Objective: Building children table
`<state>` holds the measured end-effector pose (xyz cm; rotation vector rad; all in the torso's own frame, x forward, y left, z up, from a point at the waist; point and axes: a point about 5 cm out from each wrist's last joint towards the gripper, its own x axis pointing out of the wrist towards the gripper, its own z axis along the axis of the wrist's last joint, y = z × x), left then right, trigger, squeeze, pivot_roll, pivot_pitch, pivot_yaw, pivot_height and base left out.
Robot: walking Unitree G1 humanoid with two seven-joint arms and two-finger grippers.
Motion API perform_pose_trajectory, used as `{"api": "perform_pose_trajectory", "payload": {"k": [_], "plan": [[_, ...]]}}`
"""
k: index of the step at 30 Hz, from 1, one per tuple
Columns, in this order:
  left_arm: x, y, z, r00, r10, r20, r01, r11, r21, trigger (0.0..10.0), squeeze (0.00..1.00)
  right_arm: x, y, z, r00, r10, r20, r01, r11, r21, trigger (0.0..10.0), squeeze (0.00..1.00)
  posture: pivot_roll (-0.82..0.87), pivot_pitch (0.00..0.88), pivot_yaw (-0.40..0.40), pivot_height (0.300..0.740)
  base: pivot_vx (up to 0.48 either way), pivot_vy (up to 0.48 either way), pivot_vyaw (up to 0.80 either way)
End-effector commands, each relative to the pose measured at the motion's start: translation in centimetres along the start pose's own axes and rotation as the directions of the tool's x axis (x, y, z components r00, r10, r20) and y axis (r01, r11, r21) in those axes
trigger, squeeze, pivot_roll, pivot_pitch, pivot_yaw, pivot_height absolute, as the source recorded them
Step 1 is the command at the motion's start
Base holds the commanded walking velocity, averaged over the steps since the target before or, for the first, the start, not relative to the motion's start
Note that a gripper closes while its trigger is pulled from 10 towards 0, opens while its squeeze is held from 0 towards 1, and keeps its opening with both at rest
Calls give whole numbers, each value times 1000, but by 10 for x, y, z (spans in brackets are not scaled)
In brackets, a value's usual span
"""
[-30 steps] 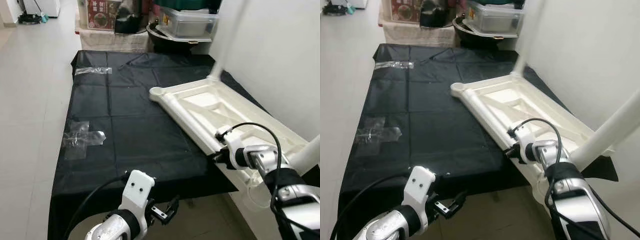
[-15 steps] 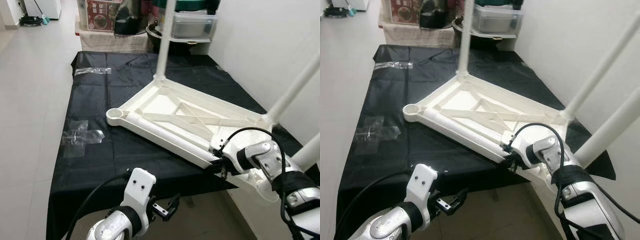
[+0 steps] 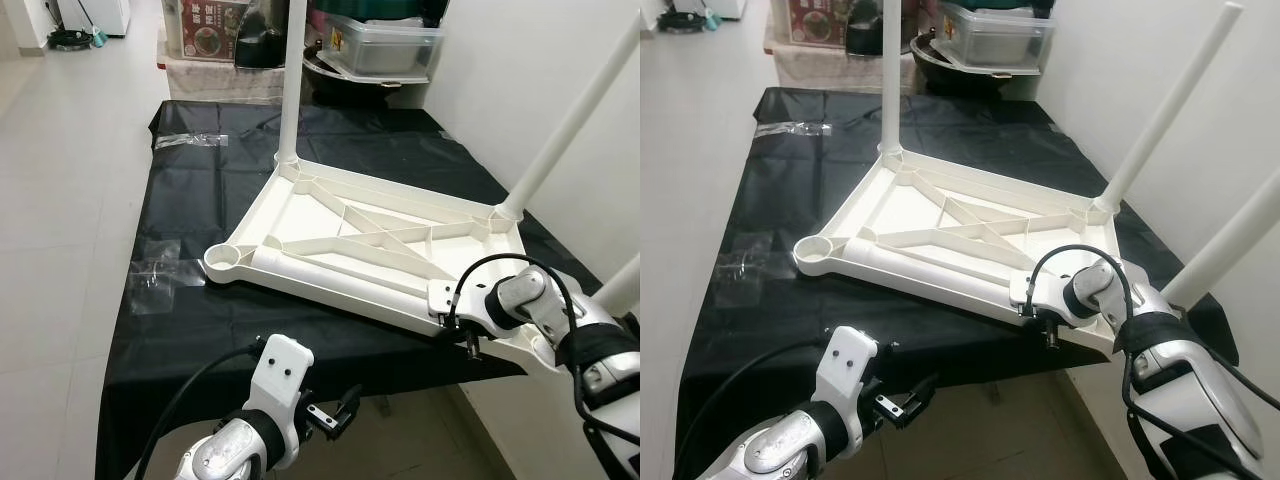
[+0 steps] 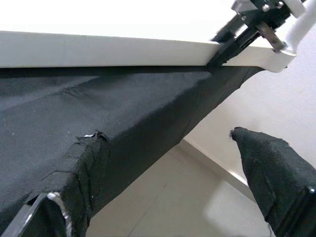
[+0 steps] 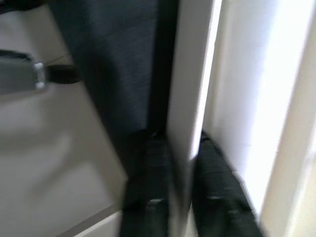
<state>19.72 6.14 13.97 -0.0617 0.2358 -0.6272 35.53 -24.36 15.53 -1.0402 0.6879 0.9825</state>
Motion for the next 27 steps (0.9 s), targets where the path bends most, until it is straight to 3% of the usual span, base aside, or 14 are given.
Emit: {"api": "perform_pose_trajectory", "payload": {"k": [1,3,4,6,7,10,12,13,14,17,20,23,27], "plan": [[2,-4,0,1000,-26,3,26,1000,-10,10000,0,-16,-21,15,988,-136,75,138,990,-20,10000,1000,128,25,-143,740,0,0,0],[3,-3,-1,1000,-26,4,26,1000,-9,10000,0,-17,-23,17,985,-141,99,141,990,5,10000,1000,131,20,-145,740,0,0,0],[3,-3,-1,1000,-26,4,26,1000,-9,10000,0,-18,-25,20,982,-143,123,139,989,40,10000,125,131,19,-146,740,0,0,0],[3,-3,-1,1000,-26,5,26,1000,-9,10000,0,-19,-27,21,980,-143,140,136,989,63,10000,125,131,18,-145,740,0,0,0],[3,-3,-1,1000,-26,5,26,1000,-9,10000,0,-20,-28,25,977,-127,172,112,989,93,10000,0,131,18,-145,740,0,0,0],[3,-3,-2,1000,-26,5,26,1000,-9,10000,0,-23,-31,34,964,-101,245,72,989,125,10000,0,127,16,-147,740,0,0,0],[2,-3,-2,1000,-26,5,26,1000,-10,10000,0,-23,-38,50,926,-158,342,92,975,202,10000,0,125,19,-148,740,0,0,0],[2,-3,-2,1000,-26,5,26,1000,-10,10000,0,-23,-38,50,926,-158,342,92,975,202,10000,0,125,19,-148,740,0,0,0],[2,-4,-2,1000,-26,6,26,1000,-11,10000,0,-21,-44,62,891,-215,399,107,955,276,10000,0,127,20,-151,740,0,0,0],[2,-4,-1,1000,-26,6,26,1000,-11,10000,0,-21,-45,65,883,-227,412,108,950,293,10000,0,127,20,-151,740,0,0,0],[-2,-7,0,1000,-24,12,24,1000,-13,10000,0,-10,-46,82,840,-273,469,79,916,392,10000,0,136,42,-163,740,0,0,0],[-6,-9,2,1000,-17,17,17,1000,-16,10000,0,4,-39,88,852,-253,459,48,910,412,10000,0,136,68,-167,740,0,0,0],[-9,-10,4,1000,-11,20,11,1000,-17,10000,0,11,-35,89,863,-234,448,32,909,415,10000,0,136,73,-167,740,0,0,0]]}}
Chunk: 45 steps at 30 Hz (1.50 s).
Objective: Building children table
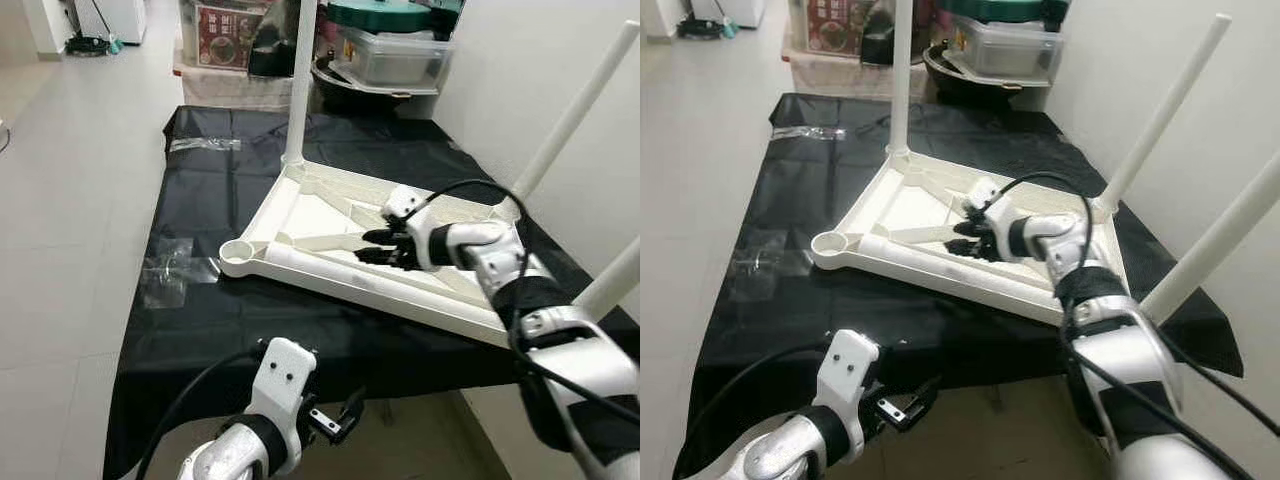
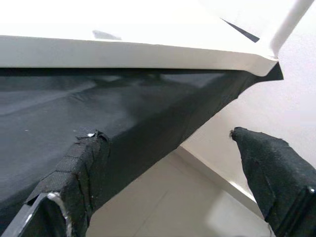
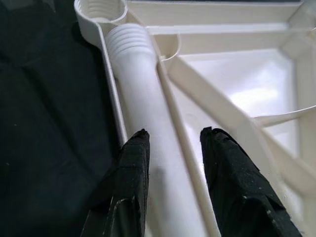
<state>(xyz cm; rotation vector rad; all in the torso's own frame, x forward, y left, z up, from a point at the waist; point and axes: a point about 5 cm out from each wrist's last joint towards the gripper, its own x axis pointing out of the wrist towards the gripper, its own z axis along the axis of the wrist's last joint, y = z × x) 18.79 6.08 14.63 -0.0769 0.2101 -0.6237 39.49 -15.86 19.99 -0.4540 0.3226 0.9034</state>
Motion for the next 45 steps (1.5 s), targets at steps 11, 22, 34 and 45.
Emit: {"api": "perform_pose_trajectory", "payload": {"k": [11,22,34,45], "plan": [[-20,-9,8,999,37,10,-37,998,-44,10000,0,14,21,-30,990,93,-108,-80,989,121,10000,0,132,175,-184,740,0,0,0],[-23,-10,9,998,60,2,-60,996,-65,10000,0,4,17,-45,968,98,-230,-81,993,80,10000,0,123,195,-190,740,0,0,0],[-26,-11,10,998,67,-6,-67,995,-76,10000,0,1,16,-46,932,122,-340,-145,988,-42,0,0,119,206,-198,740,0,0,0],[-28,-12,12,997,77,-10,-77,994,-83,10000,0,-10,22,-40,867,262,-424,-411,856,-313,0,0,118,216,-206,740,0,0,0]]}}
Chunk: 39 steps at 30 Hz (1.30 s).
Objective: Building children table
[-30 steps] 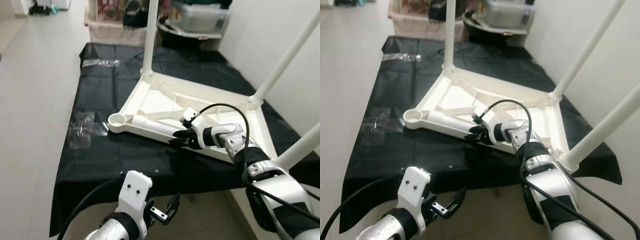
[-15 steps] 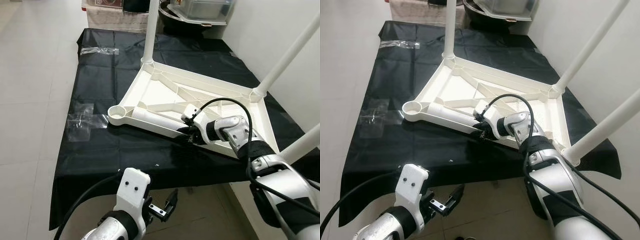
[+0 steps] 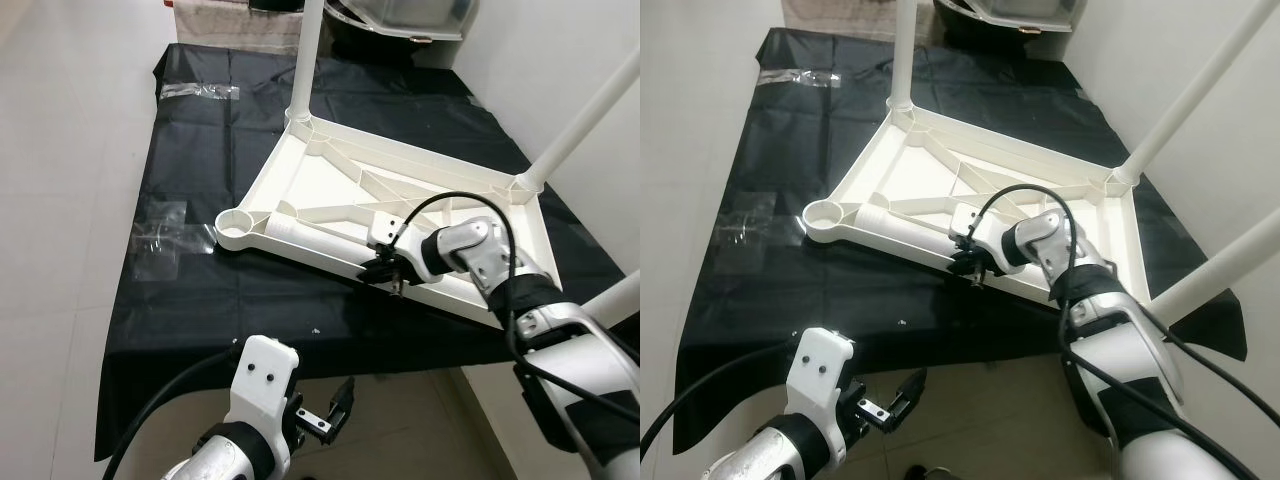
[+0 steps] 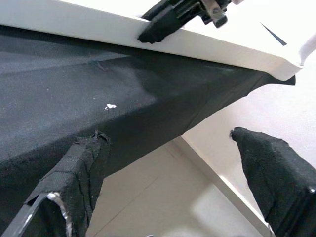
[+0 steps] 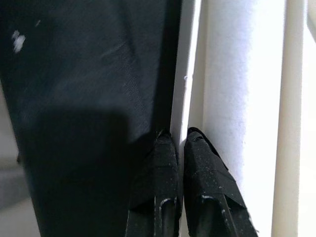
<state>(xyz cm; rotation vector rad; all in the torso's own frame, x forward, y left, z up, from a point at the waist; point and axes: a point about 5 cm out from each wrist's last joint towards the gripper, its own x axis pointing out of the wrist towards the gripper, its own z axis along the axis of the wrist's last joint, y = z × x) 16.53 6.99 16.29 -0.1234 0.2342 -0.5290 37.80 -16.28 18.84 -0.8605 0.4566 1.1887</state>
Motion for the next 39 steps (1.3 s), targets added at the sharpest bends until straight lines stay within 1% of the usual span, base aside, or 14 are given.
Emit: {"api": "perform_pose_trajectory", "payload": {"k": [1,2,4,6,9,11,14,18,22,25,28,35,38,39], "plan": [[-2,-4,0,1000,-11,-5,11,1000,-24,10000,0,4,14,-22,983,88,-163,-105,990,-95,0,0,118,216,-206,740,0,0,0],[-2,-4,0,1000,-11,-5,11,1000,-24,10000,0,4,14,-22,983,88,-163,-105,990,-95,0,0,118,216,-206,740,0,0,0],[-2,-4,0,1000,-11,-6,10,1000,-25,10000,0,0,13,-22,977,94,-192,-126,979,-158,0,0,118,216,-206,740,0,0,0],[-2,-4,1,1000,-10,-7,10,1000,-26,10000,0,-1,13,-22,976,101,-196,-135,976,-171,0,0,118,216,-206,740,0,0,0],[-1,-5,1,1000,-7,-11,7,1000,-29,10000,0,-7,10,-14,975,96,-202,-156,940,-305,0,0,118,210,-207,740,0,0,0],[-1,-5,0,1000,-7,-12,7,1000,-30,10000,0,-7,10,-12,974,99,-202,-163,930,-328,0,0,118,210,-207,740,0,0,0],[-1,-5,0,1000,-3,-14,3,999,-37,10000,0,-7,11,-3,976,121,-179,-185,895,-406,0,0,118,208,-207,740,0,0,0],[-1,-4,0,1000,1,-14,-1,999,-40,10000,0,-6,12,2,980,136,-147,-189,875,-446,0,0,121,206,-211,740,0,0,0],[-1,-3,0,1000,3,-17,-4,999,-41,10000,0,-4,10,26,991,125,-39,-126,826,-549,0,0,119,195,-209,740,0,0,0],[-2,-3,0,1000,4,-18,-5,999,-42,10000,0,-4,10,29,992,119,-31,-115,813,-571,0,0,117,195,-207,740,0,0,0],[-2,-2,-1,1000,8,-22,-9,999,-47,10000,0,-6,11,29,992,120,-51,-125,771,-625,0,0,119,185,-207,740,0,0,0],[-2,-2,-2,1000,10,-24,-12,999,-49,10000,0,-7,8,30,996,79,-43,-88,749,-656,0,0,117,182,-206,740,0,0,0],[-2,-2,-2,1000,11,-26,-13,999,-49,10000,0,-8,6,30,997,62,-48,-78,749,-658,0,0,117,182,-207,740,0,0,0],[-1,-2,-2,1000,12,-26,-13,999,-50,10000,0,-8,6,29,997,53,-53,-75,751,-656,10000,0,118,184,-208,740,0,0,0]]}}
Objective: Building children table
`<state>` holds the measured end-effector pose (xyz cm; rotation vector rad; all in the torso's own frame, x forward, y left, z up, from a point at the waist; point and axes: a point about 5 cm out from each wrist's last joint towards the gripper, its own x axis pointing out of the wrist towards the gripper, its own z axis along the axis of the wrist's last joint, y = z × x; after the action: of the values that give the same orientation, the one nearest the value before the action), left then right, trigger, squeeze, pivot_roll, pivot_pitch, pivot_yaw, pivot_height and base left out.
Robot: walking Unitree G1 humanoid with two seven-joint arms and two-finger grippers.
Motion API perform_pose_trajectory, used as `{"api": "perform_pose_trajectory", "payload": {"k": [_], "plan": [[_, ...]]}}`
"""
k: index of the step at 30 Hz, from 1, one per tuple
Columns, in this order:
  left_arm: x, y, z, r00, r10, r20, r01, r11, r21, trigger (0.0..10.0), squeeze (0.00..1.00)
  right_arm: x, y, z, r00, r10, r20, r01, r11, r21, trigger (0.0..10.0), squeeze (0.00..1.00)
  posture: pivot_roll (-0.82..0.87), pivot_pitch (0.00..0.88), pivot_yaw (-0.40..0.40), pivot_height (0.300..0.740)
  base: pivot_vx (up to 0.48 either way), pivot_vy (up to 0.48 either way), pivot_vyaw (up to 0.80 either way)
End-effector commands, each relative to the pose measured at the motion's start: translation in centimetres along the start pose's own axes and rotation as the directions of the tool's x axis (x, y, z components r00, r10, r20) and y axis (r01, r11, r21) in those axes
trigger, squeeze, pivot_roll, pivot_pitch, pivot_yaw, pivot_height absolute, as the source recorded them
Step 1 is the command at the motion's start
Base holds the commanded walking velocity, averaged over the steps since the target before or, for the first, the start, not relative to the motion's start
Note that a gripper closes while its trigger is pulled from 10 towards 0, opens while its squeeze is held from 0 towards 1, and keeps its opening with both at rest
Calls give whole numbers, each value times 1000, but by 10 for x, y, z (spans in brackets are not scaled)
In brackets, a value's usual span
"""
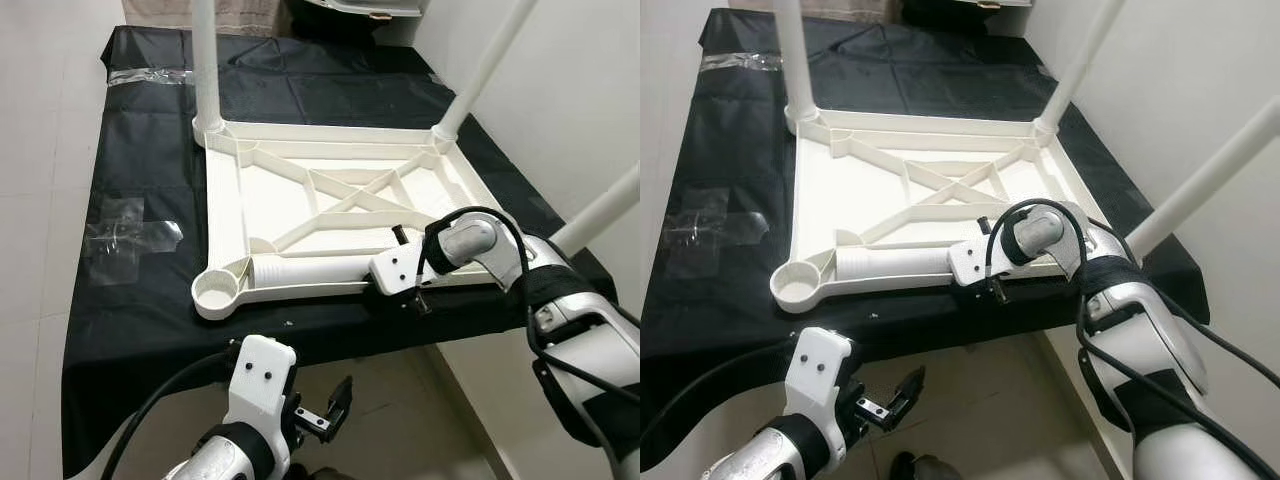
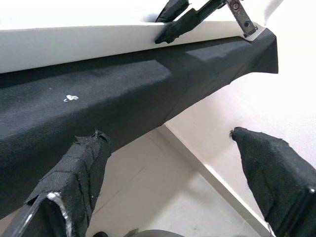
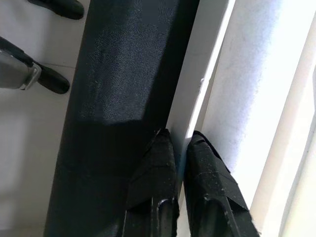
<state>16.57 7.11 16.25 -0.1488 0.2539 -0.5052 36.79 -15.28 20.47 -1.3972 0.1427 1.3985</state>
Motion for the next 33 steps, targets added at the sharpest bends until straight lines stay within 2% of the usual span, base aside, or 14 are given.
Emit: {"api": "perform_pose_trajectory", "payload": {"k": [1,5,6,12,13,21,25,26,28,29,30,31,32,33], "plan": [[-1,-3,-2,1000,-9,-16,9,1000,-19,10000,0,1,-7,8,1000,-17,-4,16,995,-95,10000,0,118,184,-208,740,0,0,0],[-1,-3,-2,1000,-9,-17,9,1000,-19,10000,0,2,-8,8,1000,-27,-3,26,997,-76,10000,0,120,183,-207,740,0,0,0],[-1,-2,-2,1000,-9,-17,9,1000,-19,10000,0,2,-11,8,999,-53,2,53,997,-56,10000,1000,118,183,-204,740,0,0,0],[1,-2,-3,1000,-11,-17,11,1000,-17,10000,0,-4,-17,8,994,-106,23,107,994,-15,10000,1000,118,181,-203,740,0,0,0],[2,-1,-3,1000,-11,-18,11,1000,-17,10000,0,-7,-17,5,995,-98,16,98,995,2,10000,0,119,173,-201,740,0,0,0],[10,2,-5,1000,-17,-18,17,1000,-10,10000,0,-37,-9,-10,999,18,42,-25,984,174,10000,0,117,138,-189,740,0,0,0],[18,6,-7,1000,-19,-14,19,1000,5,10000,0,-65,-22,-18,977,-181,109,125,912,389,10000,0,115,108,-181,740,0,0,0],[18,6,-7,1000,-19,-14,19,1000,5,10000,0,-65,-22,-18,977,-181,109,125,912,389,10000,0,115,108,-181,740,0,0,0],[22,8,-6,1000,-22,-8,22,1000,15,10000,0,-74,-35,-21,892,-435,123,307,784,540,10000,0,118,90,-170,740,0,0,0],[24,10,-5,1000,-23,-3,23,999,28,10000,0,-79,-39,-24,795,-596,110,417,670,615,10000,0,120,77,-162,740,0,0,0],[24,10,-5,1000,-23,-3,23,999,28,10000,0,-79,-39,-24,795,-596,110,417,670,615,10000,0,120,77,-162,740,0,0,0],[25,10,-5,1000,-23,2,23,999,38,10000,0,-83,-41,-27,717,-691,89,474,577,664,10000,0,120,77,-162,740,0,0,0],[29,13,-3,1000,-26,12,25,998,62,10000,0,-83,-35,-36,573,-819,-32,560,362,745,10000,0,121,55,-142,740,0,0,0],[29,13,-3,1000,-26,12,25,998,62,10000,0,-83,-35,-36,573,-819,-32,560,362,745,10000,0,121,55,-142,740,0,0,0]]}}
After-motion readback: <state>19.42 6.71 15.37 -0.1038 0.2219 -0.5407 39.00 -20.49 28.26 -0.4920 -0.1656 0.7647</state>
